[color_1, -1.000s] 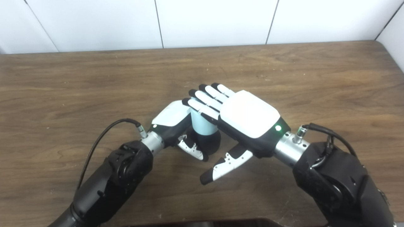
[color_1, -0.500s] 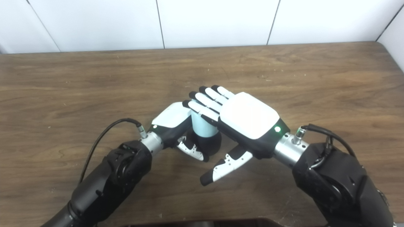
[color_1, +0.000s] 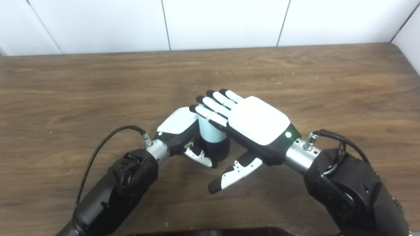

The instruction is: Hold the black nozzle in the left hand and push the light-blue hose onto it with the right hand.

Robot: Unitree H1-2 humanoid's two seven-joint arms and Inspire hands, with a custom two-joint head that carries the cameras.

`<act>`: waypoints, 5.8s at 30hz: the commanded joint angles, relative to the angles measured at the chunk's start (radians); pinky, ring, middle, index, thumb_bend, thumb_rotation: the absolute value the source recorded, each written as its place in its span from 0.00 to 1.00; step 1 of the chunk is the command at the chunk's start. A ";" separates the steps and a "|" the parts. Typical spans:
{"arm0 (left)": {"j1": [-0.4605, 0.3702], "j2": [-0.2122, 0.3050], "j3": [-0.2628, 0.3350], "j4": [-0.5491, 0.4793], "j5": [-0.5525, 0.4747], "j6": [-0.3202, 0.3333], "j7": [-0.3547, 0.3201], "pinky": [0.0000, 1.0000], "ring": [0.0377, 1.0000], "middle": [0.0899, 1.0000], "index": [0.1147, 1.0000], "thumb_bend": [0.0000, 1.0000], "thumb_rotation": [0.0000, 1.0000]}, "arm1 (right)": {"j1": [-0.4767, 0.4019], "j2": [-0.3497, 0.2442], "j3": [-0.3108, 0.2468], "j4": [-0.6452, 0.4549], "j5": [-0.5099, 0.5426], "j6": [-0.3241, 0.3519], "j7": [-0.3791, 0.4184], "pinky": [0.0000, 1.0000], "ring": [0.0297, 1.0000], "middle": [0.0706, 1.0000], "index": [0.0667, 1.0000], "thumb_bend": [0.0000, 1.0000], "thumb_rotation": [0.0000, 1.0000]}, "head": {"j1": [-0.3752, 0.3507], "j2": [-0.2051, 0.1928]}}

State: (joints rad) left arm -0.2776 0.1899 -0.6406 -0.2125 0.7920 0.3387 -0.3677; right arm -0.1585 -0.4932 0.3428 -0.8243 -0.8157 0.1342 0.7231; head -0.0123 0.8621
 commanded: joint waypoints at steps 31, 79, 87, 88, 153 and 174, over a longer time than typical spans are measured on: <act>0.047 0.036 -0.021 0.091 -0.002 0.003 -0.084 1.00 0.77 0.48 0.37 0.52 0.00 | 0.068 -0.025 0.026 0.052 0.032 0.004 0.082 1.00 1.00 0.99 0.96 0.70 1.00 | -0.001 0.004; 0.043 0.032 -0.019 0.088 0.018 0.017 -0.095 1.00 0.79 0.48 0.37 0.52 0.00 | 0.059 -0.048 0.078 0.060 0.017 0.045 0.166 1.00 1.00 0.99 0.97 0.71 1.00 | -0.008 0.009; 0.048 0.027 -0.014 0.095 0.008 0.012 -0.086 1.00 0.80 0.48 0.37 0.52 0.00 | 0.065 -0.051 0.069 0.058 0.025 0.047 0.144 1.00 1.00 0.99 0.97 0.71 1.00 | -0.007 0.009; 0.047 0.026 -0.013 0.096 0.008 0.013 -0.086 1.00 0.79 0.48 0.37 0.52 0.00 | 0.071 -0.052 0.070 0.060 0.023 0.042 0.138 1.00 1.00 0.99 0.97 0.71 1.00 | -0.006 0.009; 0.043 0.025 -0.020 0.106 0.021 0.020 -0.098 1.00 0.81 0.48 0.37 0.52 0.00 | -0.180 0.025 -0.275 -0.125 0.234 0.238 0.099 0.95 1.00 0.97 0.95 0.60 0.98 | -0.008 0.004; 0.071 0.021 0.079 0.205 -0.023 -0.346 0.287 0.95 0.90 0.90 0.95 0.92 0.34 | -0.119 0.027 -0.293 -0.088 0.182 0.264 0.066 0.93 0.98 0.96 0.95 0.59 0.99 | -0.012 0.000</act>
State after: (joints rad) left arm -0.2027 0.2039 -0.5593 -0.0339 0.7552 0.0024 -0.0741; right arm -0.2544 -0.4581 0.0628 -0.8997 -0.6267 0.3975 0.8154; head -0.0230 0.8621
